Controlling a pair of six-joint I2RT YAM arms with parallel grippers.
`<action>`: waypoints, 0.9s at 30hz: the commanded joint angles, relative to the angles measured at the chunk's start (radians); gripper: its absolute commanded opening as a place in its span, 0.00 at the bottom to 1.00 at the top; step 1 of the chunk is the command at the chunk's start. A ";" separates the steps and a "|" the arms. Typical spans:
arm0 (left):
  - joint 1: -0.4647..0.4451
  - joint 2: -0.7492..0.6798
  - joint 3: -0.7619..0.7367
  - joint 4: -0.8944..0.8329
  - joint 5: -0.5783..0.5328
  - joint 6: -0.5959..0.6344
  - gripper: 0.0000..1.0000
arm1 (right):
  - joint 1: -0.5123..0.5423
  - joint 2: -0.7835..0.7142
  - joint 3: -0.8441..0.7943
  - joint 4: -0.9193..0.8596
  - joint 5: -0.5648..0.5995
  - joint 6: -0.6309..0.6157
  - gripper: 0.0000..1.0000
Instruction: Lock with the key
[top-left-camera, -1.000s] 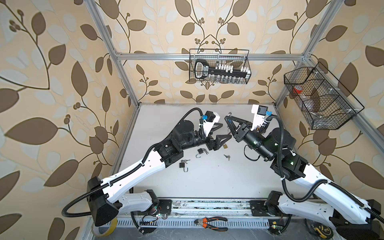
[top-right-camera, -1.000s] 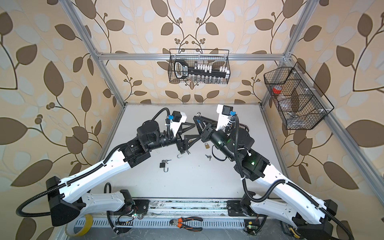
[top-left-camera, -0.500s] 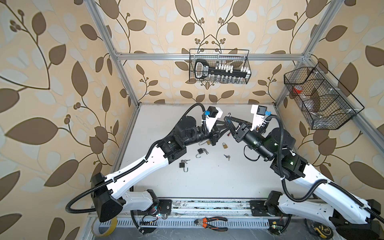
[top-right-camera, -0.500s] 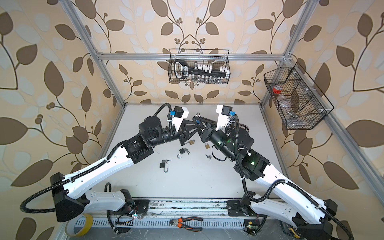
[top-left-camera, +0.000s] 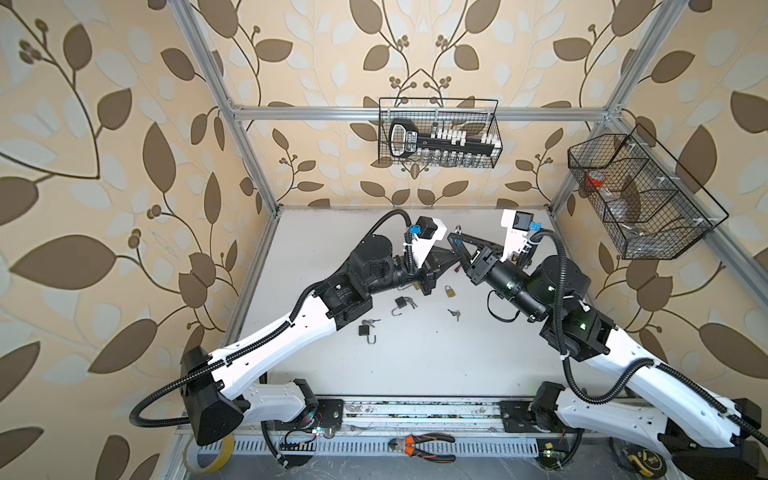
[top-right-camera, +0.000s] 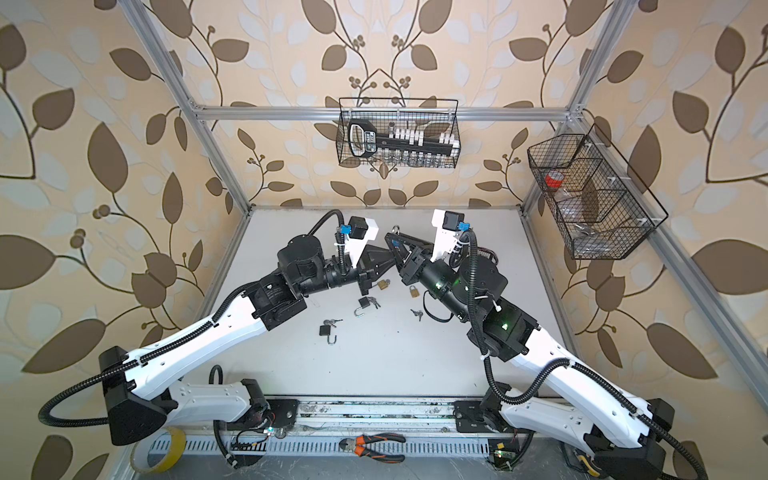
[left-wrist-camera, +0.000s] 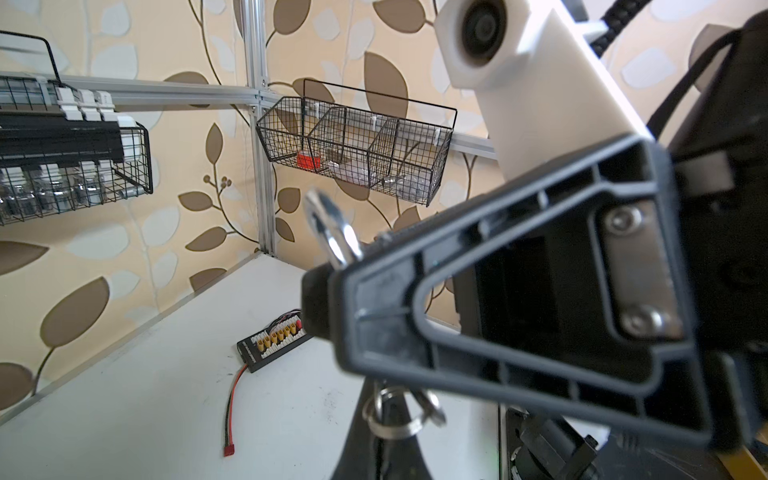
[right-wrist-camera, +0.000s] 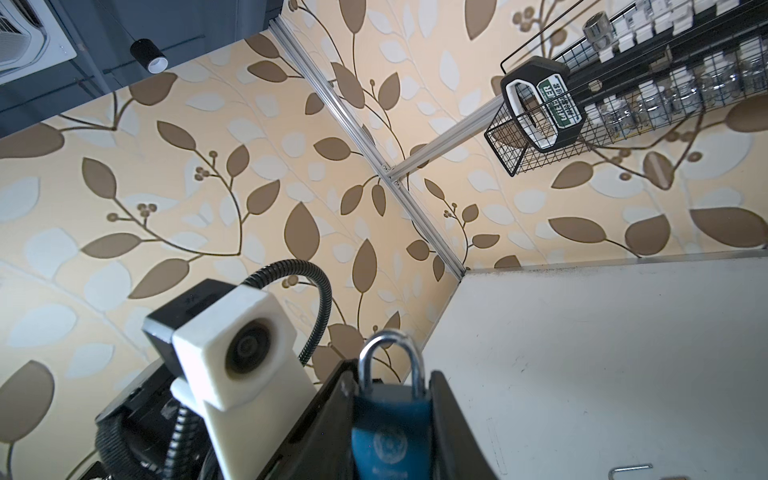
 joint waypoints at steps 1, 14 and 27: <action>-0.004 -0.040 -0.029 0.013 0.041 -0.013 0.00 | -0.007 0.004 0.021 0.006 0.025 -0.032 0.00; -0.005 -0.094 -0.156 -0.040 0.025 -0.042 0.00 | -0.029 0.003 0.038 -0.008 0.040 -0.072 0.00; -0.005 -0.178 -0.129 -0.044 -0.026 -0.095 0.60 | -0.042 -0.022 0.019 -0.037 -0.082 -0.200 0.00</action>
